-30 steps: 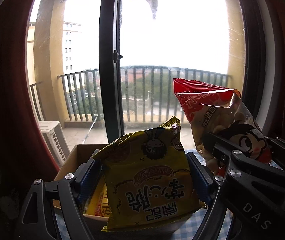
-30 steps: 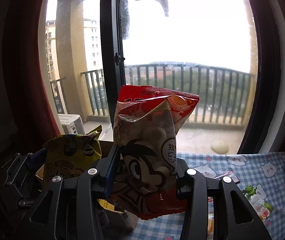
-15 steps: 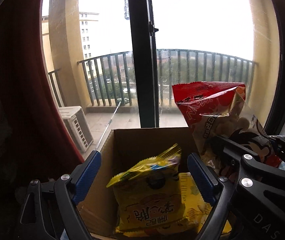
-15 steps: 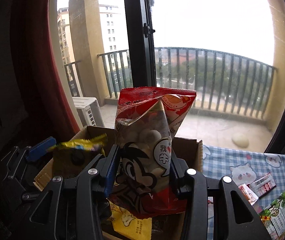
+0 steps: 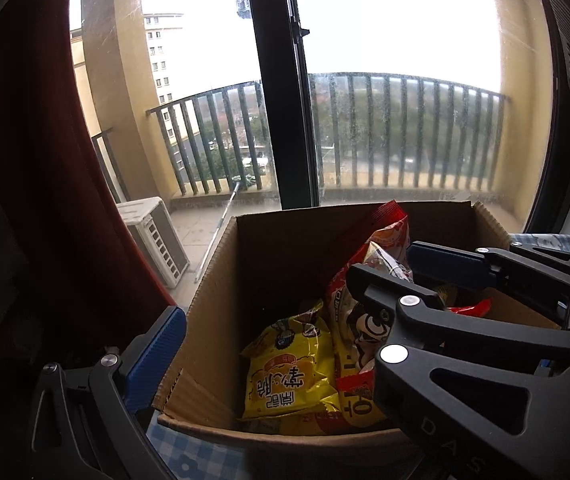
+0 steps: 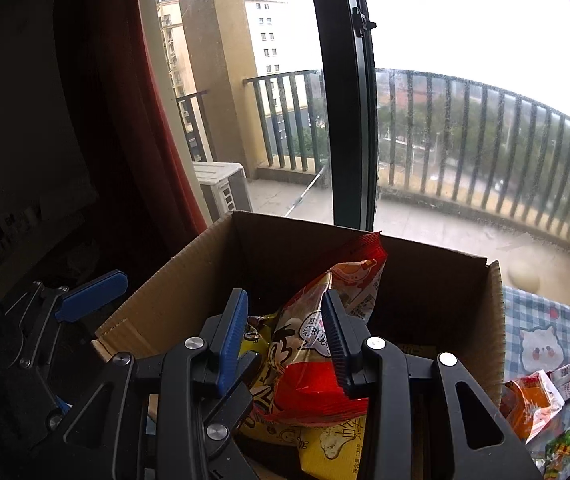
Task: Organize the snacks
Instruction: 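Lower both bags into the box and open both tools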
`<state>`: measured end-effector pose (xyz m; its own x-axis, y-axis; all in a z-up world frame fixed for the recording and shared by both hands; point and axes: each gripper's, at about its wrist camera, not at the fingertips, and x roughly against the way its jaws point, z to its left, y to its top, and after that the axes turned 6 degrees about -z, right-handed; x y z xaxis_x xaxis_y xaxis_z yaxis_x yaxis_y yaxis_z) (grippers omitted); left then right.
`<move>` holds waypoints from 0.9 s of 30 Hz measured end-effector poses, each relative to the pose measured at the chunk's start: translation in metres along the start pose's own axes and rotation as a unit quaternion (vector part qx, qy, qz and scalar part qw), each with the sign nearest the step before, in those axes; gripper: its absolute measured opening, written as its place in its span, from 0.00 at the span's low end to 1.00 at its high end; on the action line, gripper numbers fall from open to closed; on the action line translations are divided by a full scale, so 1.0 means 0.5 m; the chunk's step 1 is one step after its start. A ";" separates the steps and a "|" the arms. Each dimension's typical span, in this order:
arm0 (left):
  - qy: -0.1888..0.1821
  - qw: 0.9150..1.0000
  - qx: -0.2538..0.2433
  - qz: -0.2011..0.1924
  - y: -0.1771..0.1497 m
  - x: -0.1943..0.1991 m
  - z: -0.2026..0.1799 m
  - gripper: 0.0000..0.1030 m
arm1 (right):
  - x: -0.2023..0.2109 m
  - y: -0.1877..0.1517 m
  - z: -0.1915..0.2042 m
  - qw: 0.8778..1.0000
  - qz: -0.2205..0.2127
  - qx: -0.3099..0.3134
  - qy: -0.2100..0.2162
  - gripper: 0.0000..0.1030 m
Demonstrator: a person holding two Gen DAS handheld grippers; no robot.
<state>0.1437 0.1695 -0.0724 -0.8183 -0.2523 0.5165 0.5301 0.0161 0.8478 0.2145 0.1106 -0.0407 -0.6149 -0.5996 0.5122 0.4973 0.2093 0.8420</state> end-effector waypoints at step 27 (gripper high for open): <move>-0.083 0.995 0.021 -0.059 0.015 0.192 -0.185 1.00 | 0.325 -0.064 -0.113 0.991 -0.101 -0.034 -0.083 0.98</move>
<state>0.0899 0.0558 -0.0276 -0.9018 -0.0911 0.4225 0.4208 0.0380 0.9064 0.1333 -0.0369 0.0061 -0.7956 -0.4870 0.3604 0.3907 0.0422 0.9195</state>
